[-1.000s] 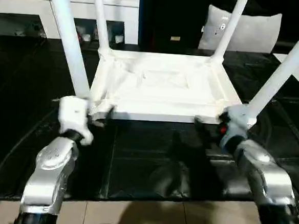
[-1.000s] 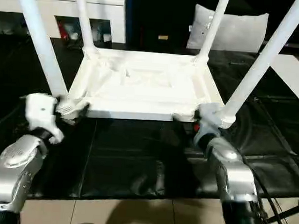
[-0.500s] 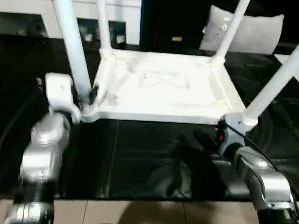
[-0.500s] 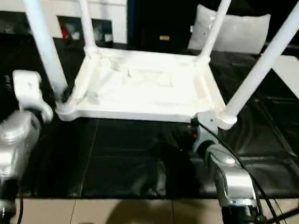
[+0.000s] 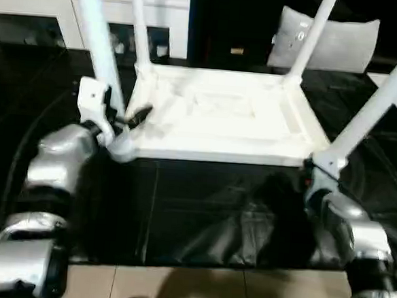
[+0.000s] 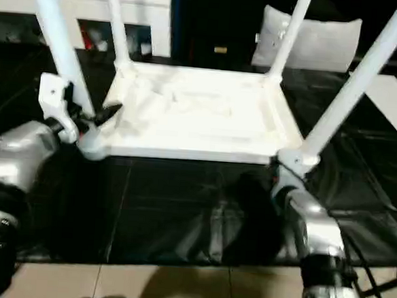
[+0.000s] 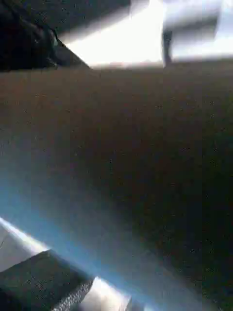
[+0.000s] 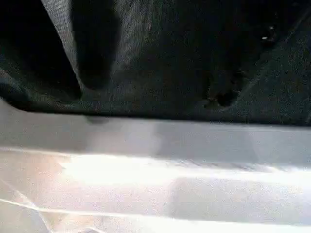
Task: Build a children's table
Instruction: Rotate table base
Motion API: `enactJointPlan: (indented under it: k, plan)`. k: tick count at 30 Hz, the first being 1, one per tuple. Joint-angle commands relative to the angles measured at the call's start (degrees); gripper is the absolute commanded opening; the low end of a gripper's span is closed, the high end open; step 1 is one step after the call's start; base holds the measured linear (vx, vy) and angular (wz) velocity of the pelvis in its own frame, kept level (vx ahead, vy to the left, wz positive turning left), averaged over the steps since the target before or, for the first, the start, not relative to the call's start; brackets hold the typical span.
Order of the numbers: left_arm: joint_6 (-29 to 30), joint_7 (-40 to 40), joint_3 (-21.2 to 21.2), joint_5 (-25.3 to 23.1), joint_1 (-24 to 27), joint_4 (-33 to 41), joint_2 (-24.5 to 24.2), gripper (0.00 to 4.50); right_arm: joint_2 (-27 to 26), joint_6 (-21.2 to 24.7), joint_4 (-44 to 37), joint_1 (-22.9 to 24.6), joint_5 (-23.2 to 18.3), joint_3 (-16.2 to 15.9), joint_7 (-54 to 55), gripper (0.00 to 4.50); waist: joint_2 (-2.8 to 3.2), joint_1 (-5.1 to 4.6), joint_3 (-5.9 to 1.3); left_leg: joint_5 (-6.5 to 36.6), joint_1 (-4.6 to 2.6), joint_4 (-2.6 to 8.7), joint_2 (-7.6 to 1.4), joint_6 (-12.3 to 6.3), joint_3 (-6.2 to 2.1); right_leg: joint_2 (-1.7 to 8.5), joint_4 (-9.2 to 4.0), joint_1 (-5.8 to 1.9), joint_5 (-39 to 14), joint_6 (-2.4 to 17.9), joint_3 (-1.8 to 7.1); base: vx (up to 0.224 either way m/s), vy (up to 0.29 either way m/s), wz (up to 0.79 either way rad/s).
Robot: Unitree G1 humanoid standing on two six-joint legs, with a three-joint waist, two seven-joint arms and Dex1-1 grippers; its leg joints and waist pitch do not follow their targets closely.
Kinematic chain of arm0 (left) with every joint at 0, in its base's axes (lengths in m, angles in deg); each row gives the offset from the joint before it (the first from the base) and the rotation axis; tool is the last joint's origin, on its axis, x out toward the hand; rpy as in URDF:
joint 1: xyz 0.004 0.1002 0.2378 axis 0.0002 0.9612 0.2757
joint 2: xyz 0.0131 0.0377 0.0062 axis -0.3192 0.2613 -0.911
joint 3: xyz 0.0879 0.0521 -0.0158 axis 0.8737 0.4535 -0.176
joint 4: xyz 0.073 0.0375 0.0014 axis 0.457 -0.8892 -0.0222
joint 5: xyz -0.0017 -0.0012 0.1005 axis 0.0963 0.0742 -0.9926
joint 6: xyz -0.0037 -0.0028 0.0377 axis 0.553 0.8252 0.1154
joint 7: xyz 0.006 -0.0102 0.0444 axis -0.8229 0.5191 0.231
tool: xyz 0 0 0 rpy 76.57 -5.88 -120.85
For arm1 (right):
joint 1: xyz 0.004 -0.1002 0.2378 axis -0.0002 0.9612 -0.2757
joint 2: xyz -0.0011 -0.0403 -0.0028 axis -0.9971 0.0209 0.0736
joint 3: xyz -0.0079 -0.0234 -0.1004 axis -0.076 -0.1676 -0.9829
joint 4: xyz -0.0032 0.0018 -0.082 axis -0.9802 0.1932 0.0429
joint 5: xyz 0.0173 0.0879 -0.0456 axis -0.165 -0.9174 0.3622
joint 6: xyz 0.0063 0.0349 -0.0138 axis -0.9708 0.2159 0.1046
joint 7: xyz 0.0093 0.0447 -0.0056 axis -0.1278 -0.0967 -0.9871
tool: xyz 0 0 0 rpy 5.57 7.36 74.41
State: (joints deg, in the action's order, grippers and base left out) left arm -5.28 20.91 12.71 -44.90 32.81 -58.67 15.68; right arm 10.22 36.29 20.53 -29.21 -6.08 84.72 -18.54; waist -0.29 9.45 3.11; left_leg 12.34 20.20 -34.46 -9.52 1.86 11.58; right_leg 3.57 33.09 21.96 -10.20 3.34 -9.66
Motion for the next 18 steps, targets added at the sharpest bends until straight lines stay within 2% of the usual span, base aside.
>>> enactJointPlan:
  k: [1, 2, 3, 4, 5, 6, 7, 12, 15, 18]
  plan:
    - [2.7, -7.6, 3.5, 1.1, 0.6, 1.0, 0.1, 4.44, 0.9, -1.8, 2.4, -0.9, 0.9, 0.9, -0.4, 4.50, -0.23, -0.24, -4.08, 2.9, -1.18, 3.97, -5.82, -0.72, -2.41, 8.46, -3.17, -2.63, -11.4, 5.6, 5.82, 0.000, 0.000, 0.00]
    - [5.1, -11.0, 5.1, 2.5, 2.0, 3.8, -0.4, 4.44, 1.0, -3.3, 3.6, -1.3, 1.0, 0.8, -1.1, 4.50, -0.21, -0.17, -4.03, 3.0, -1.07, 3.92, -5.77, -0.70, -2.38, 8.58, -3.10, -2.70, -11.3, 5.8, 5.86, 0.000, 0.000, 0.00]
    - [7.8, -13.9, 6.8, 4.0, 3.3, 6.8, -0.8, 4.44, 1.0, -4.7, 4.8, -1.8, 1.1, 0.7, -2.0, 4.50, -0.60, -0.13, -3.98, 3.4, -0.87, 4.03, -5.97, -0.53, -2.32, 8.78, -3.03, -2.92, -12.0, 6.2, 5.96, 0.000, 0.000, 0.00]
    - [10.0, -15.6, 8.0, 5.2, 4.4, 9.5, -1.0, 4.44, 1.0, -5.7, 5.6, -2.1, 1.1, 0.6, -2.7, 4.50, -0.50, -0.07, -4.10, 3.4, -0.87, 4.01, -6.05, -0.33, -2.40, 9.08, -2.74, -3.07, -11.8, 6.6, 5.98, 0.000, 0.000, 0.00]
    - [11.0, -16.4, 8.9, 5.9, 5.3, 11.4, -1.0, 4.44, 1.0, -6.4, 6.0, -2.4, 1.2, 0.5, -3.3, 4.50, -0.38, -0.13, -3.90, 3.6, -0.78, 3.98, -5.92, -0.71, -2.27, 8.83, -3.11, -2.92, -12.6, 6.7, 6.00, 0.000, 0.000, 0.00]
    - [12.1, -17.5, 10.1, 6.6, 6.4, 14.0, -0.7, 4.44, 1.0, -7.7, 7.2, -3.0, 1.3, 0.1, -4.3, 4.50, -0.39, -0.13, -4.00, 3.8, -0.86, 3.94, -6.01, -0.54, -2.32, 8.93, -2.87, -3.01, -12.5, 6.9, 6.03, 0.000, 0.000, 0.00]
    - [12.5, -17.8, 11.2, 7.0, 7.3, 16.2, -0.2, 4.44, 1.0, -8.4, 7.8, -3.4, 1.4, -0.3, -5.1, 4.50, -0.57, -0.20, -3.92, 3.7, -0.64, 3.93, -5.95, -0.90, -2.33, 8.83, -2.92, -3.12, -12.9, 7.1, 5.96, 0.000, 0.000, 0.00]
    - [16.8, -18.8, 14.5, 10.0, 10.3, 26.0, 3.2, 4.44, 0.1, -11.3, 9.4, -5.4, 1.9, -2.8, -10.1, 4.50, -1.03, -0.76, -3.71, 4.3, -0.45, 3.86, -5.67, -1.78, -2.23, 8.48, -3.69, -3.38, -17.1, 5.8, 5.78, 0.000, 0.000, 0.00]
    - [19.3, -17.8, 15.7, 12.2, 11.6, 31.0, 4.8, 4.44, -0.5, -12.2, 9.7, -5.9, 2.4, -3.9, -11.8, 4.50, -1.18, -1.57, -3.62, 4.2, -0.35, 3.81, -5.28, -2.38, -2.26, 8.16, -4.16, -3.39, -18.8, 4.8, 5.70, 0.000, 0.000, 0.00]
    - [23.2, -15.4, 17.0, 15.1, 13.4, 37.4, 7.5, 4.44, -1.5, -14.4, 10.9, -6.7, 3.1, -5.1, -14.0, 4.50, -1.32, -2.07, -3.69, 3.5, -0.29, 3.73, -5.23, -2.68, -2.32, 8.00, -3.94, -3.44, -18.1, 5.1, 5.68, 0.000, 0.000, 0.00]
